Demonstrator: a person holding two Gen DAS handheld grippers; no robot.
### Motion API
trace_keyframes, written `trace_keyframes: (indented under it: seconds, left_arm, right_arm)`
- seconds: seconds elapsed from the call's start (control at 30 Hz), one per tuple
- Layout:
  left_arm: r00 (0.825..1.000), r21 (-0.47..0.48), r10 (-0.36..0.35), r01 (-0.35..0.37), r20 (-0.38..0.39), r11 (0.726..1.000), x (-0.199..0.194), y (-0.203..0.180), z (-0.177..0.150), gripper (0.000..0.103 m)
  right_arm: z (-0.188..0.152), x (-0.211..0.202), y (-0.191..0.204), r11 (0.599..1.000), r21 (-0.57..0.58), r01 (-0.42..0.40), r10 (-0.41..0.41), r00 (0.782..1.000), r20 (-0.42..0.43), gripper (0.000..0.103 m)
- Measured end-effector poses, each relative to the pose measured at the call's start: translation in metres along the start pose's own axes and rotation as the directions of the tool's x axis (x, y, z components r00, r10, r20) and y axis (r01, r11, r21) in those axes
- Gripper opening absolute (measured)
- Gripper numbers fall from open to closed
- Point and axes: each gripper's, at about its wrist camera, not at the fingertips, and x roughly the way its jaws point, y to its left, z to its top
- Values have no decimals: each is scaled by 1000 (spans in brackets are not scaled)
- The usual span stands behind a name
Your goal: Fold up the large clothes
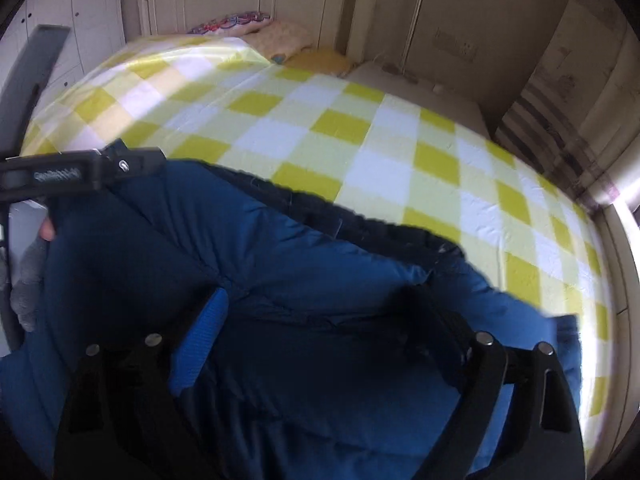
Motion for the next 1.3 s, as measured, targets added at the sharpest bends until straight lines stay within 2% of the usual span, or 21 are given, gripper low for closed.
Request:
trace_keyframes:
  seconds: [0.1, 0.17, 0.23, 0.3, 0.33, 0.37, 0.4, 0.43, 0.5, 0.6, 0.63, 0.7, 0.73, 0.8, 0.83, 0.9, 0.93, 1.03, 1.1, 1.2, 1.3]
  left_arm:
    - [1000, -1, -3, 3, 0, 1000, 0, 0, 0, 98]
    - [1000, -1, -5, 5, 1, 1000, 0, 0, 0, 98]
    - [1000, -4, -8, 8, 2, 1000, 0, 0, -1, 98]
    - [1000, -5, -10, 10, 3, 1000, 0, 0, -1, 98]
    - [1000, -4, -12, 12, 4, 1000, 0, -1, -1, 98]
    - [1000, -2, -11, 11, 4, 1000, -1, 0, -1, 98]
    - [1000, -1, -8, 8, 5, 1000, -1, -1, -1, 98]
    - [1000, 2, -4, 4, 3, 1000, -1, -1, -1, 98]
    - [1000, 12, 19, -19, -4, 1000, 0, -5, 0, 98]
    - [983, 69, 166, -172, 81, 983, -20, -28, 0, 96]
    - [977, 94, 164, -177, 137, 980, -33, -43, -1, 96]
    - [984, 147, 82, -105, 160, 984, -47, -71, -4, 96]
    - [984, 193, 68, -100, 162, 976, -49, -92, -7, 97]
    - [986, 289, 68, -111, 153, 951, -40, -127, -16, 98]
    - [990, 339, 82, -118, 118, 933, -22, -143, -24, 98]
    - [986, 410, 167, -157, 11, 898, 26, -155, -40, 99]
    - [987, 402, 158, -157, 30, 902, 24, -153, -40, 99]
    - [993, 373, 120, -118, 19, 920, 21, -142, -38, 99]
    - [992, 351, 123, -121, 19, 929, 15, -130, -33, 99]
    - [992, 249, 126, -130, 30, 960, -5, -93, -23, 99]
    - [988, 116, 151, -152, 18, 982, -17, -31, -15, 99]
  right_arm:
    - [-1, -9, -19, 995, 66, -78, 77, 997, 19, 88]
    - [-3, -24, -35, 996, 86, -23, 18, 998, 53, 85]
    - [-11, -35, -78, 979, 202, 39, -55, 996, 74, 87]
    - [-29, -27, -123, 944, 322, 71, -85, 996, 30, 93]
    - [-41, -20, -144, 919, 394, 14, -30, 999, 33, 96]
    - [-50, -17, -162, 878, 471, -80, 55, 996, 66, 91]
    - [-58, -18, -175, 838, 531, -125, 82, 991, 104, 87]
    - [-59, -19, -175, 836, 534, -127, 80, 991, 110, 87]
    - [-55, -18, -163, 869, 490, -71, 31, 996, 89, 87]
    - [-54, -20, -157, 885, 464, -49, 7, 996, 92, 87]
    - [-56, -20, -159, 880, 471, -61, 17, 995, 97, 87]
    - [-57, -20, -161, 871, 485, -84, 34, 993, 110, 87]
    - [-58, -22, -163, 871, 484, -85, 35, 993, 111, 87]
    - [-57, -22, -164, 873, 481, -82, 33, 993, 111, 87]
    - [-58, -22, -164, 872, 482, -84, 34, 993, 112, 87]
    - [-58, -23, -165, 868, 487, -100, 46, 992, 121, 88]
    - [-59, -23, -165, 866, 489, -103, 49, 991, 122, 89]
    - [-57, -22, -162, 870, 484, -91, 41, 993, 113, 88]
    - [-57, -22, -162, 872, 480, -90, 39, 993, 114, 88]
    - [-59, -22, -164, 867, 487, -104, 51, 991, 122, 88]
    - [-60, -22, -165, 866, 489, -108, 54, 991, 123, 88]
